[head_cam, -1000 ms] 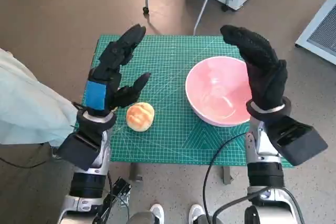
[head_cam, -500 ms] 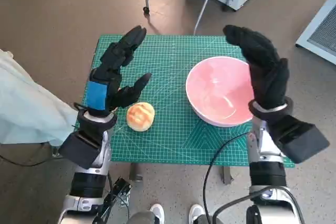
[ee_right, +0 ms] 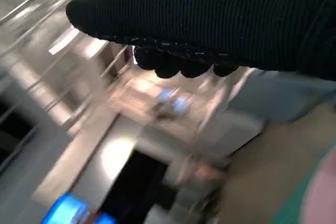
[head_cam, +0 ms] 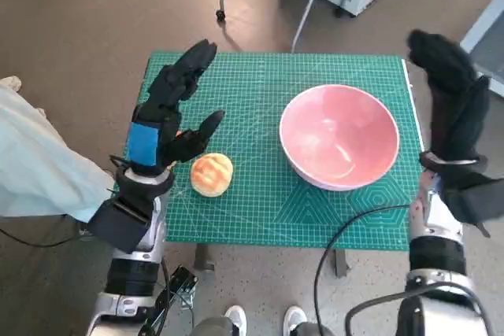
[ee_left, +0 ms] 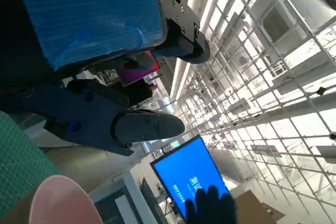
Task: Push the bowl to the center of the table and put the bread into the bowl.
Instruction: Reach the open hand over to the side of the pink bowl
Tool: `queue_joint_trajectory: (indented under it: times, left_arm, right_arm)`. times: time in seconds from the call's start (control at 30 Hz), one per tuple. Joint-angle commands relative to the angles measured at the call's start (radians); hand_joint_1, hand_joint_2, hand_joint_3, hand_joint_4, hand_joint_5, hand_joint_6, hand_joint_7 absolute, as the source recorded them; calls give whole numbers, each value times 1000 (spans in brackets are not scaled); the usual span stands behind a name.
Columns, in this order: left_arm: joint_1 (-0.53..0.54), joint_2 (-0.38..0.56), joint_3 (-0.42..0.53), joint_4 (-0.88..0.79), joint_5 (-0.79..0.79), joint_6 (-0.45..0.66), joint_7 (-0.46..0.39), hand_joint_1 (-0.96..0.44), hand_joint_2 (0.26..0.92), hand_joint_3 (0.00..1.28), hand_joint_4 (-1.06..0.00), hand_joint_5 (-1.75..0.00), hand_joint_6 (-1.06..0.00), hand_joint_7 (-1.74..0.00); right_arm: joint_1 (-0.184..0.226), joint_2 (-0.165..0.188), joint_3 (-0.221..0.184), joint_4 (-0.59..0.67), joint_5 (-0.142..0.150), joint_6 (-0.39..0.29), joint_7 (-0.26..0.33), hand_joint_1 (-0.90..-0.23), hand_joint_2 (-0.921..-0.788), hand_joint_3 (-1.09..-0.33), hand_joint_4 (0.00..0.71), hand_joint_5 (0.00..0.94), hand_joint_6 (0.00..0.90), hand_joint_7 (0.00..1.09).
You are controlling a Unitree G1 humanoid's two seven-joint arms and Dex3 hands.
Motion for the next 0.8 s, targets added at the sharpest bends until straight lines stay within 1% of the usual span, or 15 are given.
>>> queue_joint_trajectory:
  times: [0.03, 0.13, 0.23, 0.33, 0.4, 0.5, 0.7, 0.8]
  left_arm:
    - [3, -6, 5, 12, -15, -19, -5, -319, 921, 284, -511, -7, -464, -191]
    - [4, -6, 6, 12, -18, -19, -9, -323, 921, 284, -511, -6, -465, -187]
    - [6, -2, 8, 10, -26, -17, -15, -327, 921, 284, -511, -6, -461, -180]
    - [11, 3, 10, 5, -37, -15, -25, -333, 921, 283, -512, -6, -463, -175]
    - [12, 6, 13, 5, -44, -14, -32, -336, 921, 282, -512, -6, -465, -171]
    - [14, 10, 16, 6, -51, -14, -38, -342, 921, 281, -513, -5, -468, -164]
    - [19, 17, 24, 4, -66, -13, -54, -355, 921, 278, -513, -4, -479, -154]
    - [23, 19, 29, 0, -70, -11, -59, -359, 921, 276, -513, -4, -483, -149]
  right_arm:
    - [-2, -18, -3, 121, -43, 28, -76, -584, -921, -937, 203, 5, -1, 607]
    - [-7, -24, 1, 172, -59, 45, -107, -557, -921, -946, 201, 4, -1, 598]
    - [-7, -27, 8, 215, -72, 72, -140, -559, -921, -948, 204, 7, -1, 606]
    - [-8, -23, 13, 253, -85, 100, -164, -547, -921, -953, 203, 7, -1, 605]
    - [-9, -18, 13, 269, -85, 116, -171, -541, -921, -956, 204, 7, -1, 608]
    - [-11, -10, 9, 284, -76, 133, -169, -536, -921, -956, 209, 9, -1, 608]
    - [-20, 10, -5, 330, -59, 207, -152, -514, -921, -950, 229, 17, 14, 626]
    - [-23, 23, -7, 346, -61, 242, -152, -514, -921, -943, 236, 19, 23, 632]
